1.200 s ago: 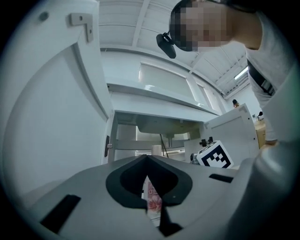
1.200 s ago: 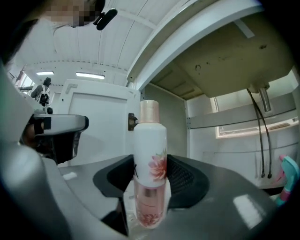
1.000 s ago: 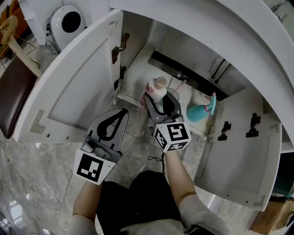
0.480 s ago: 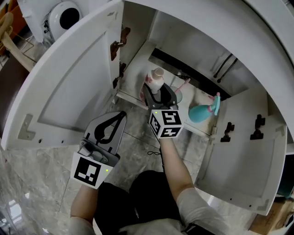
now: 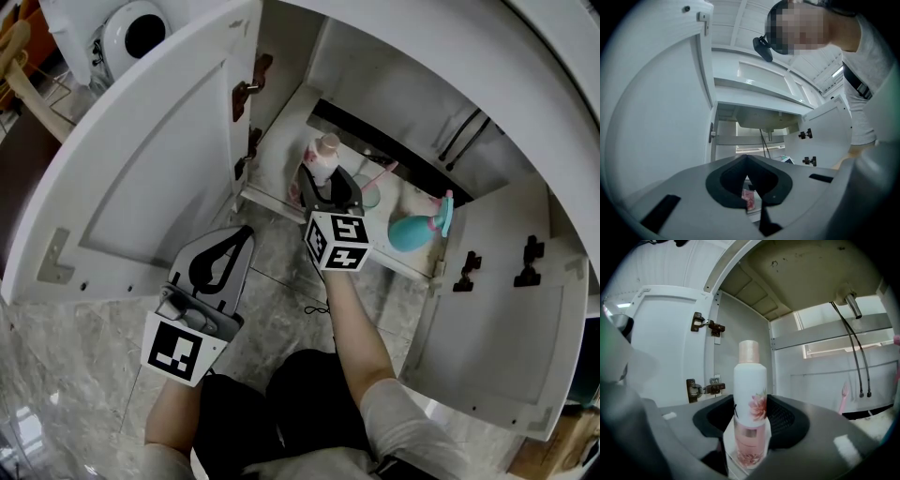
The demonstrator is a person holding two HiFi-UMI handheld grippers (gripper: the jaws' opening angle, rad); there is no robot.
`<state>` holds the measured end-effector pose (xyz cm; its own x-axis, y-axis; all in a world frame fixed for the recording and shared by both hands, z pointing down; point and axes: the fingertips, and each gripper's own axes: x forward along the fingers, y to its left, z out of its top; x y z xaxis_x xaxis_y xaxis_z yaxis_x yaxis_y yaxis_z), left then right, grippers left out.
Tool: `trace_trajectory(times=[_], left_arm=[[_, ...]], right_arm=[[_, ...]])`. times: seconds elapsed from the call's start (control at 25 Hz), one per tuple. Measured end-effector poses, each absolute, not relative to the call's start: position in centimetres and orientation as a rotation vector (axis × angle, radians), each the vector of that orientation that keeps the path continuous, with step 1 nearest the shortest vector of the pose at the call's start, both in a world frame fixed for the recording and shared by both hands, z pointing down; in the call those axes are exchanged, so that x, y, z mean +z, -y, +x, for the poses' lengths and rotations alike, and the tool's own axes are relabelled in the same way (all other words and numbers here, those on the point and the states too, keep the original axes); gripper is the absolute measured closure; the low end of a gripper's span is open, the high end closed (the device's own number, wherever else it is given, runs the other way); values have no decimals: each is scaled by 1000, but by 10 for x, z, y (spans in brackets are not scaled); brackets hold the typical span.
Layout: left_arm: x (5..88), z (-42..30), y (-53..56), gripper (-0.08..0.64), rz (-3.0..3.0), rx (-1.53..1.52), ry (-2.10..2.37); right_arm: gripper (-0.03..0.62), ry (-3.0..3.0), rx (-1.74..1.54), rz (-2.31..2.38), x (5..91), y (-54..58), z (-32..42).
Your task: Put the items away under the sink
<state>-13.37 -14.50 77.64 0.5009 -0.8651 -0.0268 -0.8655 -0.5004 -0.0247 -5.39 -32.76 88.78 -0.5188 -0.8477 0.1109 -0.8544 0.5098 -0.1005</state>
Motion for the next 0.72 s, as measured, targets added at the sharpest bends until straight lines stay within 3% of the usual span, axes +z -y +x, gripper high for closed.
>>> trace_trajectory(times=[0.72], left_arm=[[781,-135,146,561,-2678,-14,-1571]], right_arm=[[359,2705,179,1518,888,331,-61]])
